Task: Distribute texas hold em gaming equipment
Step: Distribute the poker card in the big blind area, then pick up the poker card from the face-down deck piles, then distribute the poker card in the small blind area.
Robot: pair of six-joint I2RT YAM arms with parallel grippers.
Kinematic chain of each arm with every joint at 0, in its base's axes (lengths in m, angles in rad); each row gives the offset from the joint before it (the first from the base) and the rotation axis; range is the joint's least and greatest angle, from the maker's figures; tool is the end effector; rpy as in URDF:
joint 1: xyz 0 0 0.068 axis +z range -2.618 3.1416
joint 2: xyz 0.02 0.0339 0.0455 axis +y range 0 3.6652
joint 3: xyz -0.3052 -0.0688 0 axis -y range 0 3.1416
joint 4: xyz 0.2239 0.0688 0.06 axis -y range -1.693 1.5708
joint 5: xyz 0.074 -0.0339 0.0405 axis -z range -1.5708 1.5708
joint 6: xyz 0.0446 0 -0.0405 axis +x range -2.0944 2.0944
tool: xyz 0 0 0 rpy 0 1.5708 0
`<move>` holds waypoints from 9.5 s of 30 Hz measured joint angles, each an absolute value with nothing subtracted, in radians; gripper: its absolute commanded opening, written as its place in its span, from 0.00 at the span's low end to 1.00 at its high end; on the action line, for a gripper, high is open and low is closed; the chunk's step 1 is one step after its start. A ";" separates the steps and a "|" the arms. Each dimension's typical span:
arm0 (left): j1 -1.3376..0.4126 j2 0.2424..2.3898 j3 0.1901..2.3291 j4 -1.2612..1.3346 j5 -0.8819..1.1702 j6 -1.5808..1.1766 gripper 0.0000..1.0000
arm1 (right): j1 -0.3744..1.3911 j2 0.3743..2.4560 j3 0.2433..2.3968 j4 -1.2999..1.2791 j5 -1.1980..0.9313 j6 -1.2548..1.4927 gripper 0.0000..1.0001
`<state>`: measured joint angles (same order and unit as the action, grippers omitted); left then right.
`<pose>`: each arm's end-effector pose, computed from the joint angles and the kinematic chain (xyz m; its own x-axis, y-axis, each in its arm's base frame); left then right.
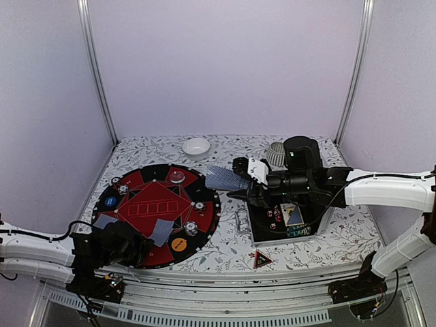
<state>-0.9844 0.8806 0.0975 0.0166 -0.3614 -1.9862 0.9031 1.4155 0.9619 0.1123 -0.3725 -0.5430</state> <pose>0.0740 -0.0829 0.1531 -0.4290 -0.9009 0.0663 -0.6087 0.2341 -0.7581 0.1787 0.2529 0.3322 0.3102 -0.3839 -0.8697 -0.9151 0.1274 -0.3826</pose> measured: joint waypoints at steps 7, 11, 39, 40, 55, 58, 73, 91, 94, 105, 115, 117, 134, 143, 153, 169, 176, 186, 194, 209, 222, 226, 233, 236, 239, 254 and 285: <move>-1.004 0.852 0.081 -0.003 -0.404 -2.044 0.02 | 0.903 1.415 0.962 0.112 -0.372 -0.543 0.43; -1.009 0.833 0.081 -0.018 -0.417 -2.059 0.03 | 0.903 1.415 0.962 0.112 -0.373 -0.543 0.43; -1.110 0.891 0.100 0.008 -0.411 -2.096 0.34 | 0.903 1.415 0.962 0.111 -0.373 -0.544 0.43; -1.112 0.888 0.100 0.009 -0.410 -2.096 0.35 | 0.903 1.415 0.962 0.111 -0.373 -0.544 0.43; -1.122 0.767 0.133 -0.175 -0.419 -2.097 0.51 | 0.903 1.415 0.962 0.094 -0.373 -0.547 0.43; -1.123 0.741 0.196 -0.293 -0.465 -2.096 0.56 | 0.903 1.415 0.962 0.089 -0.373 -0.548 0.43; -0.915 0.995 0.807 -0.200 -0.337 -1.004 0.95 | 0.903 1.415 0.983 0.067 -0.390 -0.559 0.43; -0.877 1.303 1.155 -0.231 0.307 -0.522 0.97 | 0.903 1.415 0.991 0.067 -0.407 -0.565 0.43; -0.876 1.336 1.164 -0.273 0.292 -0.503 0.91 | 0.903 1.415 0.991 0.067 -0.407 -0.565 0.43; -0.854 1.340 1.170 -0.333 0.239 -0.491 0.70 | 0.903 1.415 0.991 0.067 -0.407 -0.566 0.43; -0.816 1.271 1.097 -0.311 0.278 -0.525 0.75 | 0.903 1.415 0.991 0.067 -0.407 -0.566 0.43; -0.815 1.270 1.092 -0.293 0.299 -0.530 0.80 | 0.903 1.415 0.991 0.067 -0.407 -0.566 0.43; -0.815 1.344 1.089 -0.245 0.374 -0.548 0.66 | 0.903 1.415 0.992 0.067 -0.406 -0.566 0.43; -0.814 1.311 1.089 -0.244 0.377 -0.549 0.66 | 0.903 1.415 0.992 0.067 -0.406 -0.566 0.43; -0.809 1.301 1.089 -0.252 0.377 -0.551 0.60 | 0.903 1.415 0.992 0.067 -0.406 -0.566 0.43; -0.802 1.256 1.061 -0.246 0.427 -0.591 0.42 | 0.903 1.415 0.992 0.067 -0.406 -0.566 0.43; -0.802 1.284 1.061 -0.224 0.466 -0.598 0.32 | 0.903 1.415 0.992 0.067 -0.406 -0.566 0.43; -0.800 1.295 1.061 -0.213 0.489 -0.607 0.16 | 0.903 1.415 0.992 0.066 -0.405 -0.570 0.43; -0.800 1.287 1.061 -0.207 0.489 -0.614 0.14 | 0.903 1.415 0.992 0.066 -0.404 -0.573 0.43; -0.791 1.260 1.060 -0.206 0.489 -0.619 0.00 | 0.903 1.415 0.992 0.065 -0.398 -0.576 0.43; -0.762 1.156 1.019 -0.138 0.483 -0.684 0.00 | 0.903 1.415 0.992 0.065 -0.385 -0.577 0.43; -0.736 1.111 1.009 -0.115 0.452 -0.725 0.00 | 0.903 1.415 0.992 0.065 -0.377 -0.577 0.43; -0.557 0.863 0.891 -0.149 0.214 -0.854 0.00 | 0.903 1.415 0.992 0.065 -0.376 -0.577 0.43; -0.431 0.730 0.791 -0.202 0.109 -0.934 0.00 | 0.903 1.415 0.992 0.066 -0.377 -0.577 0.43; -0.286 0.612 0.676 -0.289 0.048 -1.014 0.00 | 0.903 1.415 0.992 0.066 -0.377 -0.579 0.43; 0.157 0.607 0.460 -0.453 0.167 -1.098 0.00 | 0.903 1.392 0.974 0.067 -0.380 -0.602 0.43; -0.033 1.496 1.324 -1.031 0.196 -0.122 0.00 | 0.903 1.369 0.973 0.070 -0.426 -0.611 0.43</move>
<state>-0.0330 1.4963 1.3235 -1.0309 0.1955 -0.1223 0.9031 1.3689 0.9730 0.0704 -0.4263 -0.6106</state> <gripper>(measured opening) 0.007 0.434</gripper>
